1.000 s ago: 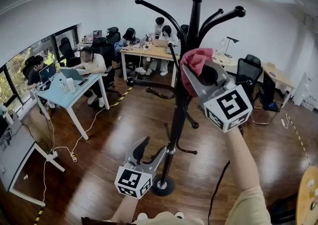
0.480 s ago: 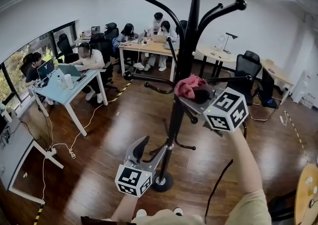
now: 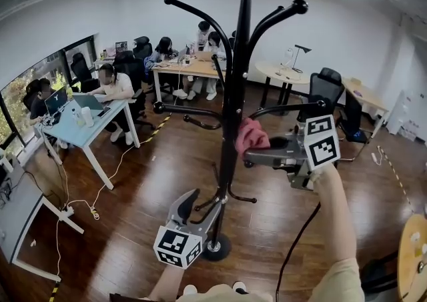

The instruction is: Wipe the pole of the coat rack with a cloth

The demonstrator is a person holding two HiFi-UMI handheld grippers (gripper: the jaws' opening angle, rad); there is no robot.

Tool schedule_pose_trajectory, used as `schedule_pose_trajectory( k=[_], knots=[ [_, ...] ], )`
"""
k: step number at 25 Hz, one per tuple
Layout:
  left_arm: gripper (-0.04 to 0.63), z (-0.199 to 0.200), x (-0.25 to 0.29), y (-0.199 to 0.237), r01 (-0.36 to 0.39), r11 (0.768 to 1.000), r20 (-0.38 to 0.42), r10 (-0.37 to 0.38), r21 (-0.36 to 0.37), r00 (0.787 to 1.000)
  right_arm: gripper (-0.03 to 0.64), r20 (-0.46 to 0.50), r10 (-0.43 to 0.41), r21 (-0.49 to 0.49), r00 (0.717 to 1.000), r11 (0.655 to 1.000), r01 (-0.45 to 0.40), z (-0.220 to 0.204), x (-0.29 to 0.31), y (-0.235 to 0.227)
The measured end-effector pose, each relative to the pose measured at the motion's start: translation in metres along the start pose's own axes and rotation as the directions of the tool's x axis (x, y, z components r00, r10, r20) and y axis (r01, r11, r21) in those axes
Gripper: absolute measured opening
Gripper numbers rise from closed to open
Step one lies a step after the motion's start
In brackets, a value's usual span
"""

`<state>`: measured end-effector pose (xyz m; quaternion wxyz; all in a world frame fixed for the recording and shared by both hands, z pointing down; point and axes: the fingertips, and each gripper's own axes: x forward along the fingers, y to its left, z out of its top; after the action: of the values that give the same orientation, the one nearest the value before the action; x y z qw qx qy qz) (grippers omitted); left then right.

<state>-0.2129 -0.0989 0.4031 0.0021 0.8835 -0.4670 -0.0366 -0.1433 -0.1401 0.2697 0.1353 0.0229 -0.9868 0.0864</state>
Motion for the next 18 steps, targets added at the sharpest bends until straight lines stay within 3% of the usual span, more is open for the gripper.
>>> schedule_pose_trajectory(
  k=[6, 10, 12, 15, 18],
  knots=[
    [0.239, 0.004, -0.001, -0.012, 0.020, 0.998, -0.008, -0.020, 0.056, 1.000, 0.058, 0.031, 0.149, -0.108, 0.988, 0.983, -0.145, 0.012, -0.036, 0.048],
    [0.240, 0.010, 0.005, -0.039, 0.070, 0.995, 0.002, -0.070, 0.064, 0.998, 0.058, 0.210, 0.149, -0.223, 0.966, 0.970, -0.101, 0.051, -0.095, 0.066],
    [0.239, 0.012, 0.012, -0.051, 0.088, 0.994, 0.000, -0.088, 0.066, 0.996, 0.058, 0.335, 0.138, -0.268, 0.932, 0.962, -0.046, 0.071, -0.130, 0.067],
    [0.239, 0.014, 0.023, -0.066, 0.087, 0.994, -0.003, -0.087, 0.072, 0.996, 0.058, 0.509, 0.088, -0.289, 0.856, 0.954, 0.074, 0.094, -0.184, 0.055],
    [0.239, 0.015, 0.034, -0.078, 0.068, 0.995, -0.010, -0.067, 0.071, 0.998, 0.058, 0.626, 0.061, -0.299, 0.778, 0.940, 0.167, 0.111, -0.228, 0.044]
  ],
)
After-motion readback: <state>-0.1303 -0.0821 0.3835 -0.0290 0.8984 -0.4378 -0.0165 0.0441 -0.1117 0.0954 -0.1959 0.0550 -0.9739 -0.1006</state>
